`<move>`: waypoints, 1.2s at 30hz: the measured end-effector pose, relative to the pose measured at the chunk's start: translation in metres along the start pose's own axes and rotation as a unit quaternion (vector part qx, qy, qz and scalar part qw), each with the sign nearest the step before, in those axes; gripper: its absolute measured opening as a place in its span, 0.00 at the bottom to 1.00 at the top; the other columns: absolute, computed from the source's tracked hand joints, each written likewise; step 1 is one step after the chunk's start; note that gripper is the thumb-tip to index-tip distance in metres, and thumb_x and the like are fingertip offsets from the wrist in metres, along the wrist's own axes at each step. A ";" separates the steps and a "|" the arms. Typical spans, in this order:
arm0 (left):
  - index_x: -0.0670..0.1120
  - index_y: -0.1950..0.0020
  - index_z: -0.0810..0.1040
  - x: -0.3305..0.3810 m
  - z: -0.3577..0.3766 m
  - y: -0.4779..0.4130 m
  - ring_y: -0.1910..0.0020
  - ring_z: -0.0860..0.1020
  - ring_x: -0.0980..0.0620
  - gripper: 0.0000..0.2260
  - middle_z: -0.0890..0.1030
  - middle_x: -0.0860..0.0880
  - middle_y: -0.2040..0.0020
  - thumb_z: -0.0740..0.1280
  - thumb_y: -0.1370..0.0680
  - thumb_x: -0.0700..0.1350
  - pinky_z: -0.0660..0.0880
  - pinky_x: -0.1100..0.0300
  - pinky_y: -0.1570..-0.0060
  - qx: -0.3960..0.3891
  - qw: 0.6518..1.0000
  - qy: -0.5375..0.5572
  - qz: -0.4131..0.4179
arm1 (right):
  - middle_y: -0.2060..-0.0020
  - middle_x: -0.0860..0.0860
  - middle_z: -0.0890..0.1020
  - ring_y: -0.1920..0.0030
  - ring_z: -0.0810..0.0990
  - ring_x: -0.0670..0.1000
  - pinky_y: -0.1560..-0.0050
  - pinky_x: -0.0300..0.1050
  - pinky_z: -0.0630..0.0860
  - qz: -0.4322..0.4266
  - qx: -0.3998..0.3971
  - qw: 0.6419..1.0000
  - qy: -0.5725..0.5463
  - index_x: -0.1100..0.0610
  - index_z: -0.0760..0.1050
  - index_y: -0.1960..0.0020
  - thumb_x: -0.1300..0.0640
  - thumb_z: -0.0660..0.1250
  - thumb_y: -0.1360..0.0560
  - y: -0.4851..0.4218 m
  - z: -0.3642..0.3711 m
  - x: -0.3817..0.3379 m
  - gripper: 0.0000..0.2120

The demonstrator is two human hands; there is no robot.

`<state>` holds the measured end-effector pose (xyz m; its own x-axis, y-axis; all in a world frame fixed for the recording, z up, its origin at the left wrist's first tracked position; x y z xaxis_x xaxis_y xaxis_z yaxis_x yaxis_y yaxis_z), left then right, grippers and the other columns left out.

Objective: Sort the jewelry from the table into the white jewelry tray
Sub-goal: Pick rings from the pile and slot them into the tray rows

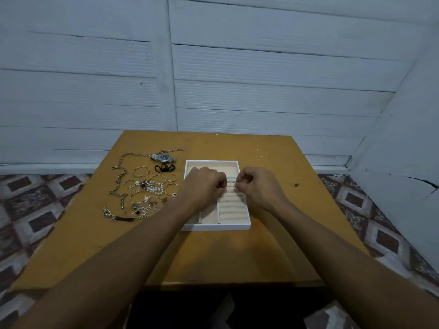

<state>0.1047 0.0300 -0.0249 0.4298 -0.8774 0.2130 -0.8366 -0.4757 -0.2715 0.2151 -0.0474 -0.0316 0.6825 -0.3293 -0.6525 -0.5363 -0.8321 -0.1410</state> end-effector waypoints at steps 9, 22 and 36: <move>0.50 0.52 0.80 -0.003 0.006 -0.002 0.53 0.77 0.47 0.05 0.83 0.50 0.55 0.68 0.24 0.49 0.71 0.52 0.53 0.031 0.999 -0.007 0.002 | 0.65 0.44 0.81 0.62 0.79 0.47 0.62 0.47 0.76 -0.010 0.009 1.000 0.010 0.49 0.79 0.60 0.54 0.72 0.29 -0.010 0.008 0.006 0.03; 0.48 0.52 0.84 0.011 0.003 0.011 0.56 0.77 0.44 0.05 0.84 0.49 0.57 0.68 0.25 0.43 0.66 0.54 0.59 0.084 0.993 -0.062 0.061 | 0.66 0.45 0.82 0.63 0.80 0.47 0.62 0.50 0.79 -0.032 0.028 0.998 0.044 0.48 0.77 0.61 0.53 0.70 0.30 -0.006 0.013 0.004 0.02; 0.50 0.53 0.85 0.007 0.012 0.020 0.46 0.77 0.43 0.12 0.81 0.47 0.41 0.74 0.35 0.40 0.72 0.51 0.55 0.060 0.994 -0.060 0.064 | 0.62 0.46 0.83 0.62 0.79 0.48 0.63 0.46 0.77 -0.057 0.042 0.994 0.078 0.51 0.80 0.57 0.53 0.69 0.27 -0.002 0.017 -0.001 0.02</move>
<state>0.0953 0.0140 -0.0404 0.3662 -0.9288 0.0573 -0.8433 -0.3573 -0.4015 0.2071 -0.0381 -0.0437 0.8067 -0.3056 -0.5058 -0.4862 -0.8297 -0.2742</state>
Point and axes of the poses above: each hand's wrist, its own y-axis away from the middle knuckle, its own z-axis out of the palm, x = y × z, the point moved 9 cm from there along -y, towards the middle knuckle
